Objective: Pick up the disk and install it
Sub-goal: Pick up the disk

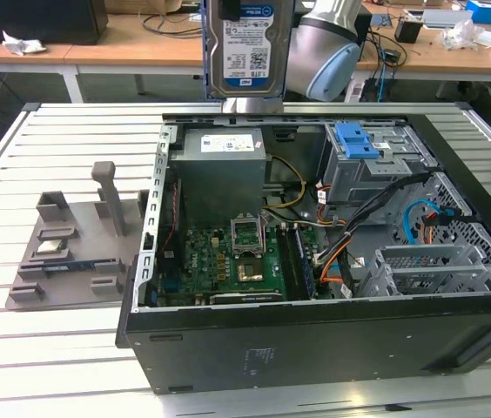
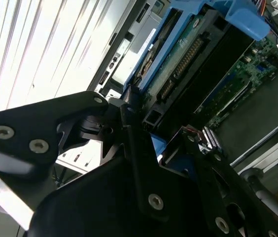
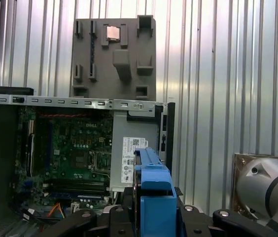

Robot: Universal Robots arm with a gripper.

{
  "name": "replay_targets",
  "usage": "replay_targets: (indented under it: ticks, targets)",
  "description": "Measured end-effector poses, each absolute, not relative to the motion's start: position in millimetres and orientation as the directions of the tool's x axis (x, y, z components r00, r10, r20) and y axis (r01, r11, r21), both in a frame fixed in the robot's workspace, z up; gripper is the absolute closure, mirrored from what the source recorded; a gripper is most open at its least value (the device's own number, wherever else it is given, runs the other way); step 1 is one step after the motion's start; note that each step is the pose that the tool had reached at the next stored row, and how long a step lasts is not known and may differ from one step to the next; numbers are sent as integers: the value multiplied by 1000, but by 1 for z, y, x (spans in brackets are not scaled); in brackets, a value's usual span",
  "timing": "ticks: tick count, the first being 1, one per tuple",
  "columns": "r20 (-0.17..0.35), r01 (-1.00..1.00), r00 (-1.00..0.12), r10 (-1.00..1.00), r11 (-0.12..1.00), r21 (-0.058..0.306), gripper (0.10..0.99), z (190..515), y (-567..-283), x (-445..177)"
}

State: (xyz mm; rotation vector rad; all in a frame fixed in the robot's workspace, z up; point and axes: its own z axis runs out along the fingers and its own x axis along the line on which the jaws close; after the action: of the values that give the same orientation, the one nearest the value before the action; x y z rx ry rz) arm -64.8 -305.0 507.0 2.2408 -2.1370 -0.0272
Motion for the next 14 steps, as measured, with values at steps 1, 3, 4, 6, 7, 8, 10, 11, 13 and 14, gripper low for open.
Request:
replay_targets:
  ticks: [1, 3, 4, 6, 7, 8, 10, 11, 13, 14]
  targets:
    - [18, -998, 48, -999, -47, 45, 718, 507, -305, -62]
    - [18, -998, 48, -999, -47, 45, 718, 507, -305, -57]
    - [18, -998, 48, -999, -47, 45, 718, 507, -305, -54]
    - [18, -998, 48, -999, -47, 45, 718, 507, -305, -47]
    - [18, -998, 48, -999, -47, 45, 718, 507, -305, -44]
    - [18, -998, 48, -999, -47, 45, 718, 507, -305, -41]
    - [18, -998, 48, -999, -47, 45, 718, 507, -305, -34]
    - [18, -998, 48, -999, -47, 45, 718, 507, -305, -30]
    - [18, -998, 48, -999, -47, 45, 718, 507, -305, -24]
    - [18, -998, 48, -999, -47, 45, 718, 507, -305, -20]
